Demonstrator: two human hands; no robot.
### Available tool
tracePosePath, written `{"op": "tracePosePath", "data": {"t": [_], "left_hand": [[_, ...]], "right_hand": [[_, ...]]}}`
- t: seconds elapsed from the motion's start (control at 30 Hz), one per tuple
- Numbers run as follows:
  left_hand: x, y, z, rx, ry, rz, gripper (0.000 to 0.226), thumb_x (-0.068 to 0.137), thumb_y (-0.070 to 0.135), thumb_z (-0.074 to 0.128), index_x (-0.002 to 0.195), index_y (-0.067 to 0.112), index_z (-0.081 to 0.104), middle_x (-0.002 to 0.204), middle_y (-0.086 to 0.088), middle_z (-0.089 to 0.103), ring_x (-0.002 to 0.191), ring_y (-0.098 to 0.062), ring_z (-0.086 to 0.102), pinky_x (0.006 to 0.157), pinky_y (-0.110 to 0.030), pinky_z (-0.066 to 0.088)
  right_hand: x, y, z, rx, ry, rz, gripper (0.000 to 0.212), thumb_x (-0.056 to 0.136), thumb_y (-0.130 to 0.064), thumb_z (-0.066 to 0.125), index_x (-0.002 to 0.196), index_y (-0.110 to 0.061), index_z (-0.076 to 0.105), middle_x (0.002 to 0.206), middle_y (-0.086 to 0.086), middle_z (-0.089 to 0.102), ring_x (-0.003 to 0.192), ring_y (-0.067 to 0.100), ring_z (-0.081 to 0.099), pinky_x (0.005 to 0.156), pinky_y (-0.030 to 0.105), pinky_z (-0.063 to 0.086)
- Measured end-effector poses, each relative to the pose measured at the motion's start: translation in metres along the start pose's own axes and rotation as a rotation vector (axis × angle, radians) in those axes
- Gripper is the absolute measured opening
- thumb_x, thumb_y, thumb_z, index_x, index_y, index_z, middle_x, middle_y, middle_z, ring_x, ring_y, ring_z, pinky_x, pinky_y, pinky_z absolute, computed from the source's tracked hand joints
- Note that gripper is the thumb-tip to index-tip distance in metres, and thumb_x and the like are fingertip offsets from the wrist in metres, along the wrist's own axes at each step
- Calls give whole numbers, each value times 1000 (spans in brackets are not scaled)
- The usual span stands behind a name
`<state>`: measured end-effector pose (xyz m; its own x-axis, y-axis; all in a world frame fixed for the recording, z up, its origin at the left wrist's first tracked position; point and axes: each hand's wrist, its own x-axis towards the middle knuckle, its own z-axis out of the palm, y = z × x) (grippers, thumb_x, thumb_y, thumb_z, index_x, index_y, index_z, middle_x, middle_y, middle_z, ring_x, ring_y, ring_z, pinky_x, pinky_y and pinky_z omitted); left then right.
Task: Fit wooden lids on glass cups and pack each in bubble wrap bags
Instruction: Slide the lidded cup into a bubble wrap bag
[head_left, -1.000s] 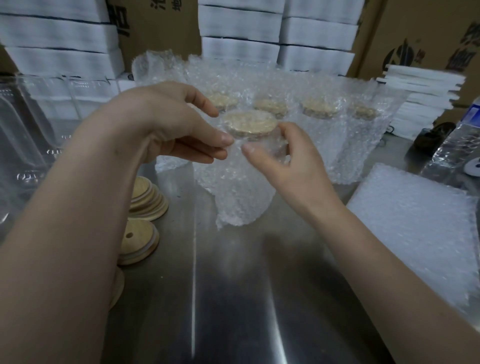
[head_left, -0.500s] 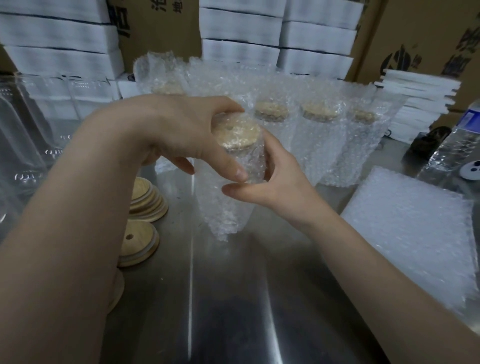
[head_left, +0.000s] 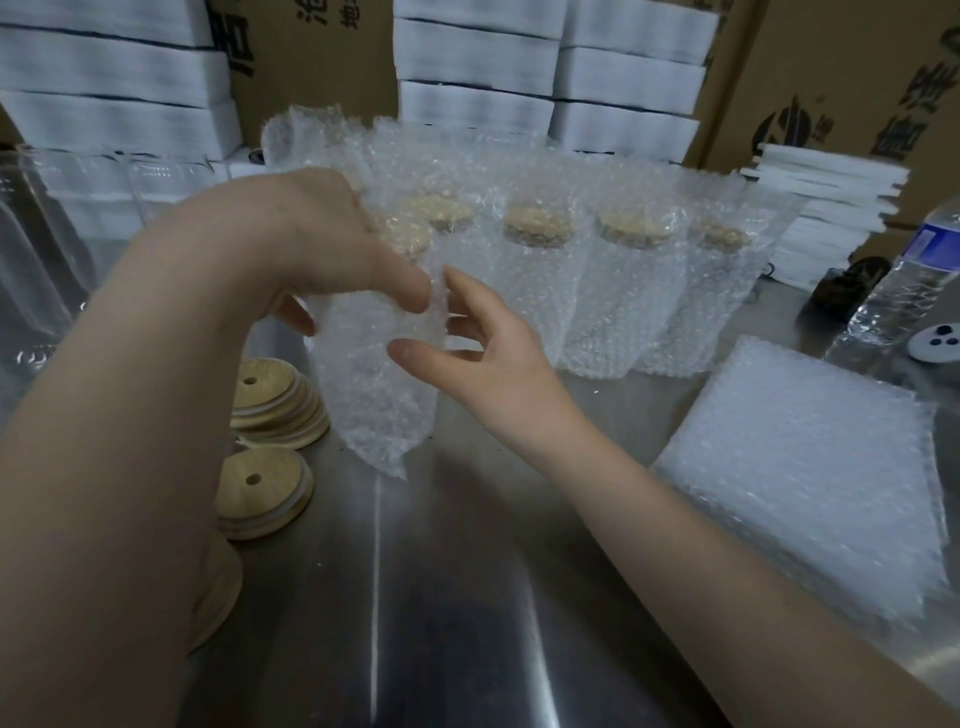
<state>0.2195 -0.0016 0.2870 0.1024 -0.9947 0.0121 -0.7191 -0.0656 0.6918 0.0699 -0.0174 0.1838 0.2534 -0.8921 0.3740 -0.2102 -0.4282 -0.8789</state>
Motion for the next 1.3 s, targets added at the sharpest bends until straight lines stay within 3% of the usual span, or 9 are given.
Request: {"op": "tracePosePath", "data": {"t": [0.2,0.33,0.5,0.63,0.73,0.87,1.03,1.2,1.3], "left_hand": [[8,-3,3,5,261,-26,56,68,42,81,103,12,49,92,-5,54,76,-24,55,60,-34,50],[19,-9,10,-46,453,5,86,71,47,80,138,14,38,128,-10,52,102,-32,53,72,-37,42],[26,-13,27,-88,613,88,76,71,40,78,133,13,40,133,-11,50,115,-34,51,80,-37,38],[30,-16,41,-97,690,114,79,71,33,76,137,15,37,136,-14,44,119,-41,48,97,-48,44],[32,-21,53,-167,758,128,74,74,22,72,139,18,37,136,-13,40,119,-39,44,100,-43,40],[37,-27,65,-311,805,127,74,76,17,67,143,18,36,138,-13,36,122,-35,42,104,-40,38],[42,-33,73,-434,821,128,68,79,14,65,140,18,37,140,-11,31,126,-28,39,103,-39,39],[43,-36,82,-470,833,162,77,80,16,68,147,17,29,139,-9,36,114,-16,38,97,-26,33],[43,-34,88,-486,821,154,86,80,16,69,151,12,20,146,-14,34,129,-26,38,105,-31,32]], "right_hand": [[-5,13,3,-72,17,72,60,85,-33,73,138,-32,45,114,-9,56,100,7,59,87,28,52],[-6,27,7,-53,15,125,42,88,-14,70,125,-26,56,96,1,64,74,7,57,76,25,50],[-7,36,8,-35,28,149,33,89,-3,62,116,-22,60,86,3,65,64,7,54,71,20,47],[-6,39,6,-12,46,155,31,89,-1,60,109,-25,60,86,5,67,71,12,57,76,26,51],[-5,41,6,3,75,141,33,89,1,59,111,-24,60,89,0,64,71,11,56,77,28,51],[-3,42,6,-41,19,105,45,90,-1,60,129,-24,57,113,-3,60,90,15,60,77,13,46],[-2,48,9,-96,-24,82,51,91,-7,60,135,-31,51,120,-10,59,104,7,55,79,3,39],[1,53,7,-130,77,105,52,90,-6,59,138,-26,52,118,-10,61,112,10,56,97,23,43],[-3,49,7,-259,88,45,52,90,-7,58,139,-23,52,126,-5,62,120,14,56,101,24,41]]}}
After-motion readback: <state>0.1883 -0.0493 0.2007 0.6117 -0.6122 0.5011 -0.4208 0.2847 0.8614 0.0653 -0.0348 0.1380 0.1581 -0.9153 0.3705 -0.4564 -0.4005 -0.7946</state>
